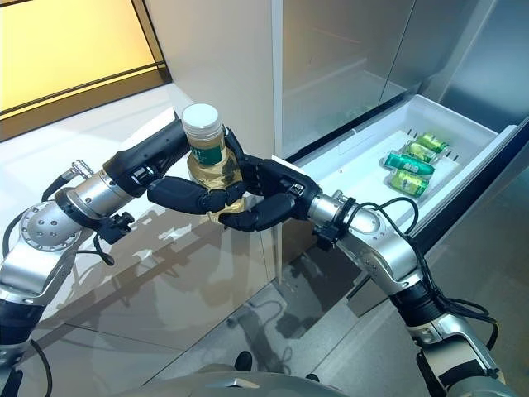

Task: Put drinks into fridge and close the fridge

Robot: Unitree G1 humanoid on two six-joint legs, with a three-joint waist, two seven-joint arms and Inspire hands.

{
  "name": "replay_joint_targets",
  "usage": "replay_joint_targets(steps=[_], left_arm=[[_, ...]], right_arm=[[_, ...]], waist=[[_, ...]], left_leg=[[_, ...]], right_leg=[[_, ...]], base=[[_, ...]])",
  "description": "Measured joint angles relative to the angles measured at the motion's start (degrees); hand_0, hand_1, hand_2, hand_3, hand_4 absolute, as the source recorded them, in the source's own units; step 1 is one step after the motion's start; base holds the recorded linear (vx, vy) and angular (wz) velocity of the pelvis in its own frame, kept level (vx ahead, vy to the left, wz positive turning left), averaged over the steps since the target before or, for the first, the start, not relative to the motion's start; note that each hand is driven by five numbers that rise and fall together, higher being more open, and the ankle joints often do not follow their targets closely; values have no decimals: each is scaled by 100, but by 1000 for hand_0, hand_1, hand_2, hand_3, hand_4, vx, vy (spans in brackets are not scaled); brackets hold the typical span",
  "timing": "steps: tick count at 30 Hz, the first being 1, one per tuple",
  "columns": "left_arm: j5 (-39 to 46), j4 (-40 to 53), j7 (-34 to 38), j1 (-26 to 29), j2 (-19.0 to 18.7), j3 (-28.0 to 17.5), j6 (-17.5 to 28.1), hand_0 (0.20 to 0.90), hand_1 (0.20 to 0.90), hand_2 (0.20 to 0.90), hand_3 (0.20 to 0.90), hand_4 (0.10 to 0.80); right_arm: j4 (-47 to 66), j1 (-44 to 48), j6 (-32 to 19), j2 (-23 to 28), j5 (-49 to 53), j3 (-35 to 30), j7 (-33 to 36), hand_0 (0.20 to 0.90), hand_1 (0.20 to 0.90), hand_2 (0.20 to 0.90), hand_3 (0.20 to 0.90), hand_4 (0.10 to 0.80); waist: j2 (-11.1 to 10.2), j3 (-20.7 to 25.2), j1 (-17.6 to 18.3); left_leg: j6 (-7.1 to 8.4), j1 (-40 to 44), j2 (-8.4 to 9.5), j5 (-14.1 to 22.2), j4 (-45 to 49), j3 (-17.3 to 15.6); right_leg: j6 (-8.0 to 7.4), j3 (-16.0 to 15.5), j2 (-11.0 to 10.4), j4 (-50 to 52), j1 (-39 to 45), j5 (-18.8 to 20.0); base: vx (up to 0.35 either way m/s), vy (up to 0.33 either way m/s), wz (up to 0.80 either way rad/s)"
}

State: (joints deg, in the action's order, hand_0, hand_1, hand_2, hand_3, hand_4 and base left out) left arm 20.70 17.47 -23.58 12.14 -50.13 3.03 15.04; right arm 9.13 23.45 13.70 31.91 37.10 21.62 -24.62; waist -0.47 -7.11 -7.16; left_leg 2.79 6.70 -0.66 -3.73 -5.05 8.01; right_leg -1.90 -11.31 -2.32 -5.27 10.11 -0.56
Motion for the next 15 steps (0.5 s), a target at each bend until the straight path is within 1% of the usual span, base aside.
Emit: replay_joint_targets(steps=[1, 5, 15], left_arm=[[0, 0, -2, 0, 0, 0, 0, 300, 300, 300, 200, 100], [0, -19, -3, 2, -4, -2, -28, 300, 300, 300, 200, 100], [69, -15, -105, 7, -3, 57, -32, 300, 300, 300, 200, 100]], right_arm=[[0, 0, 0, -1, 3, 24, 15, 300, 300, 300, 200, 100], [0, 0, 13, 2, 50, 226, -37, 300, 300, 300, 200, 100], [-2, 0, 49, 5, 55, 293, 32, 300, 300, 300, 200, 100]], waist=[[0, 0, 1], [0, 0, 0], [0, 0, -63]], left_leg=[[0, 1, 0, 0, 0, 0], [0, 3, 0, 0, 0, 0], [0, 14, 1, -2, 0, 4]], right_leg=[[0, 0, 0, 0, 0, 0], [0, 0, 0, 0, 4, 0], [0, -5, -1, 0, 17, 0]], base=[[0, 0, 0], [0, 0, 0], [0, 0, 0]])
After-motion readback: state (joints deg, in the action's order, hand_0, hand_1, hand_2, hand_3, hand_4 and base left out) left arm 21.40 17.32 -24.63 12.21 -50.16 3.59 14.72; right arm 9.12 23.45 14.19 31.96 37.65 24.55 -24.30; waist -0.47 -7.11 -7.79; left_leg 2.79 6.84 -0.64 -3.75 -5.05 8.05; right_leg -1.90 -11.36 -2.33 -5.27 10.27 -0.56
